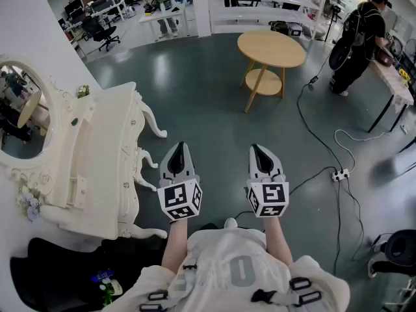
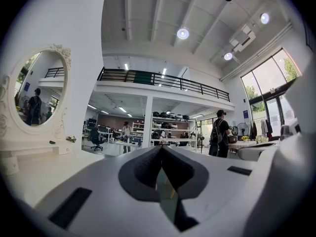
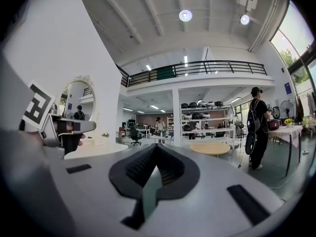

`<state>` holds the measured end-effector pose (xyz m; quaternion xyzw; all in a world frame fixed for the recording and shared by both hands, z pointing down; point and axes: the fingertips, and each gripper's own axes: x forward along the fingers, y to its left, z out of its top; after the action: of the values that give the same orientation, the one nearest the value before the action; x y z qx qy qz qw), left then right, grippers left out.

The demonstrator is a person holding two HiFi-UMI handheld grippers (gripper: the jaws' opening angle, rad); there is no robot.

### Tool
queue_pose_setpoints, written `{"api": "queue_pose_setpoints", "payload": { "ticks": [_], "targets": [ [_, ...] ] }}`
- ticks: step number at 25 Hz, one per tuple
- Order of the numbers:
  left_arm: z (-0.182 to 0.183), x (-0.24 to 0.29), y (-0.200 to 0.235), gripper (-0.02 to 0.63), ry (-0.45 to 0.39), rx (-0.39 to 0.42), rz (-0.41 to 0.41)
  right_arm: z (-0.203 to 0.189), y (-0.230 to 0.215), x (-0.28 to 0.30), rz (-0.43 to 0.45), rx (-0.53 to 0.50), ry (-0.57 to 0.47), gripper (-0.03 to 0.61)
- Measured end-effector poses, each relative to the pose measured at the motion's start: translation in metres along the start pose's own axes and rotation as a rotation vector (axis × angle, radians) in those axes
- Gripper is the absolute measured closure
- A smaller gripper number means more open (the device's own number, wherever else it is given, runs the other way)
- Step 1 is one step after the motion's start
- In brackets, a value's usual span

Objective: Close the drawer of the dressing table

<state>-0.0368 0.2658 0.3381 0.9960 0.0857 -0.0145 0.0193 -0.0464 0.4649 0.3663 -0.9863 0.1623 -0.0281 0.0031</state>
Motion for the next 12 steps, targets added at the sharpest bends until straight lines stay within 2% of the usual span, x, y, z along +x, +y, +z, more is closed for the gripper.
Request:
{"api": "queue_pose_setpoints", "payload": {
  "ticks": [12],
  "targets": [
    [-0.015, 0.018, -0.006, 0.595, 0.033, 0.002, 0.015, -0.018, -0.016, 0.019, 0.025, 0.029, 0.045, 0.572]
  ]
}}
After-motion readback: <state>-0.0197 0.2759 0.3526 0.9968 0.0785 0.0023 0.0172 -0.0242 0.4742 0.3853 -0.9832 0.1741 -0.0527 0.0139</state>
